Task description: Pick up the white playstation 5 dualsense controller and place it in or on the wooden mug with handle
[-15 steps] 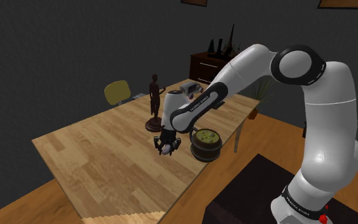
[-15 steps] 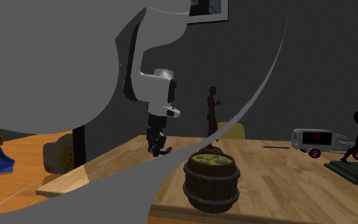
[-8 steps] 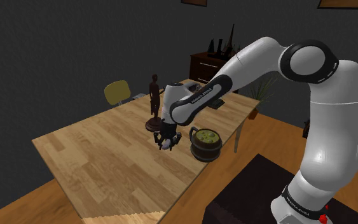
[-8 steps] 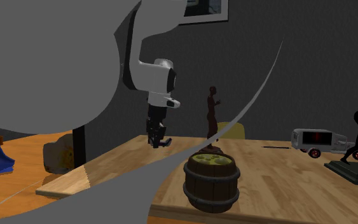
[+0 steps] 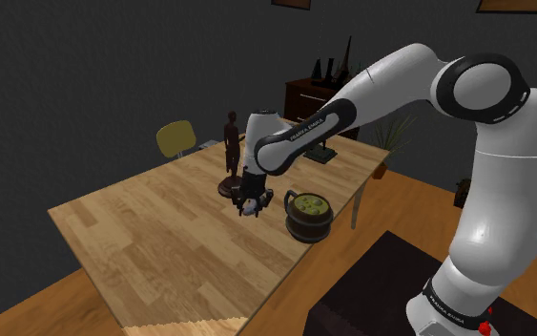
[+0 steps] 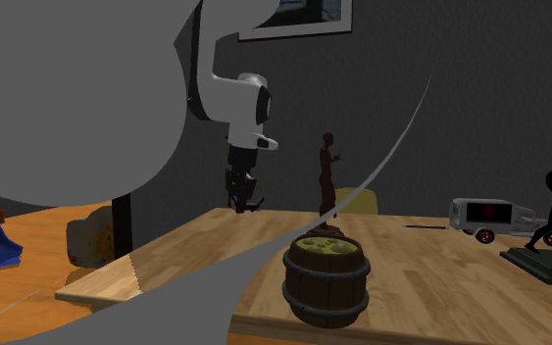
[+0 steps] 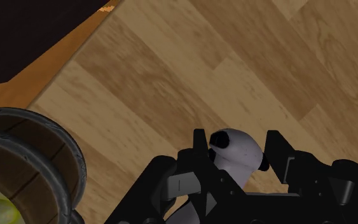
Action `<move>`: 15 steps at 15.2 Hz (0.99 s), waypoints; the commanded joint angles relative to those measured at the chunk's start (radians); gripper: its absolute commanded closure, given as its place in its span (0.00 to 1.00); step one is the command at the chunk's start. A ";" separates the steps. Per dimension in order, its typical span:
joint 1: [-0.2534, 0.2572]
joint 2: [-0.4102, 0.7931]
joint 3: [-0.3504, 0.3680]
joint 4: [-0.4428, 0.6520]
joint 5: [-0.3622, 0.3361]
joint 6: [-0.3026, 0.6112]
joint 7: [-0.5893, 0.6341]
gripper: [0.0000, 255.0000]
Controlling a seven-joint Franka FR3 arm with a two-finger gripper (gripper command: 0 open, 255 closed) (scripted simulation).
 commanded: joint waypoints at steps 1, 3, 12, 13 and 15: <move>-0.004 -0.016 0.005 0.010 0.010 -0.025 -0.003 1.00; -0.009 -0.033 0.011 0.018 0.021 -0.048 -0.008 1.00; -0.097 -0.152 0.008 -0.054 0.108 -0.091 -0.141 1.00; -0.115 -0.171 0.003 -0.073 0.123 -0.092 -0.172 1.00; -0.148 -0.207 -0.011 -0.109 0.151 -0.094 -0.235 1.00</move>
